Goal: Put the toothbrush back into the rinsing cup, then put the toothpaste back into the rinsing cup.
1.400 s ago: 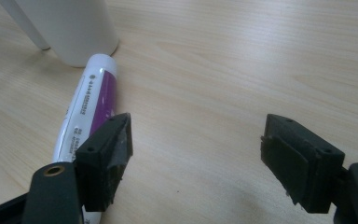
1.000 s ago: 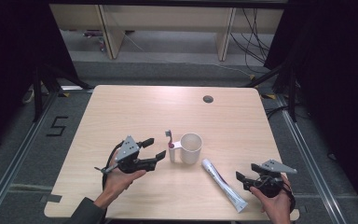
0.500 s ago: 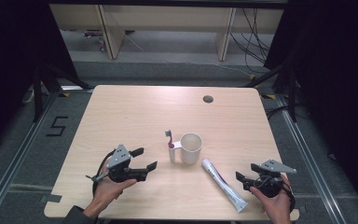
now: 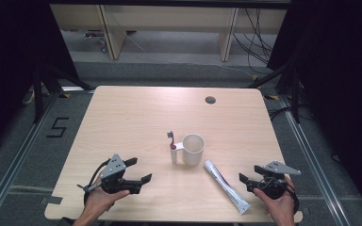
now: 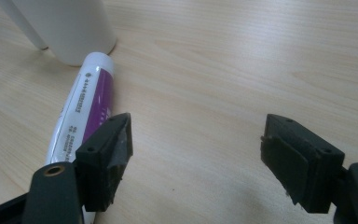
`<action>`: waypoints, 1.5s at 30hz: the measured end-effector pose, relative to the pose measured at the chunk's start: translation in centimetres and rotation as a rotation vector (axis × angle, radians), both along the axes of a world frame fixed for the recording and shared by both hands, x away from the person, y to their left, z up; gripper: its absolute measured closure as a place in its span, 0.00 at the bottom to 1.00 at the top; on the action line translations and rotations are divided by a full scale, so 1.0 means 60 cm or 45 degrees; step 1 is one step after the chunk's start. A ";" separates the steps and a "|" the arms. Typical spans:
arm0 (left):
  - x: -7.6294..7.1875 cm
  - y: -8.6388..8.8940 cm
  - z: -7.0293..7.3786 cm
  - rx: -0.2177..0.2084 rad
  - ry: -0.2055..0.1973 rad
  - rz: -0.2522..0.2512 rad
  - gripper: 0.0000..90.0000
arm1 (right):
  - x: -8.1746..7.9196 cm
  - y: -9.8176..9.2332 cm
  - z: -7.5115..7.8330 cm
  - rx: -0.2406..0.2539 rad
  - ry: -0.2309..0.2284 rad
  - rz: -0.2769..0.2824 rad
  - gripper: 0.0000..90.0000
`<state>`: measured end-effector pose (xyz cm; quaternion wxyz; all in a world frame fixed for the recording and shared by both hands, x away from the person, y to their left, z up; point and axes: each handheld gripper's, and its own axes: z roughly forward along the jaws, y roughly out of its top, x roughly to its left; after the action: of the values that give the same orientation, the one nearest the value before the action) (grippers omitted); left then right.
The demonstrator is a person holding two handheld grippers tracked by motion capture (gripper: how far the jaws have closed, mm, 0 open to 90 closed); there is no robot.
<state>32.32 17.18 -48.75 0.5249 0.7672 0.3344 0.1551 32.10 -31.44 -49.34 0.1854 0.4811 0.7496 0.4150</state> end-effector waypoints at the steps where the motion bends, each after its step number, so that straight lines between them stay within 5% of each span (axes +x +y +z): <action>1: -0.003 -0.001 -0.002 0.013 0.001 0.006 0.18 | 0.000 0.000 0.000 0.001 -0.001 0.001 0.29; 6: -0.011 -0.005 -0.013 0.085 0.014 -0.006 0.19 | -0.001 0.002 0.000 0.019 0.026 -0.003 0.29; 8: -0.013 -0.008 -0.015 0.100 0.021 -0.007 0.19 | 0.000 0.002 -0.001 0.001 -0.024 -0.004 0.29; 13: -0.021 -0.014 -0.017 0.137 0.030 -0.003 0.19 | -0.001 0.002 0.001 0.009 -0.012 0.002 0.29; 20: -0.026 -0.013 -0.020 0.138 0.047 -0.002 0.19 | -0.003 0.007 0.003 0.038 0.043 -0.025 0.29; 26: -0.022 -0.012 -0.022 0.147 0.049 -0.001 0.19 | -0.002 0.002 0.003 0.033 -0.002 0.000 0.31; 31: -0.021 -0.012 -0.019 0.161 0.042 0.006 0.19 | -0.011 0.005 0.013 0.055 0.010 0.019 0.43; 34: -0.018 -0.011 -0.018 0.147 0.040 0.004 0.19 | -0.016 0.002 0.023 0.059 -0.074 0.056 0.62; 36: -0.018 -0.012 -0.017 0.157 0.037 0.006 0.20 | -0.025 0.006 0.033 0.143 -0.052 0.050 0.73; 38: -0.019 -0.010 -0.019 0.171 0.029 -0.003 0.20 | -0.028 0.008 0.041 0.133 -0.139 0.107 0.85; 40: -0.020 -0.008 -0.019 0.179 0.030 0.000 0.20 | -0.032 0.018 0.046 0.129 -0.147 0.165 0.92; 43: -0.018 -0.006 -0.018 0.160 0.026 0.011 0.20 | -0.045 0.043 0.050 0.135 -0.058 0.247 0.98; 45: -0.018 -0.005 -0.017 0.165 0.023 0.011 0.20 | -0.049 0.056 0.049 0.104 -0.049 0.317 0.99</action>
<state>31.24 16.87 -49.77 0.4704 0.7995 0.3318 0.1716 29.19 -28.05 -46.37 0.1269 0.3834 0.7823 0.4742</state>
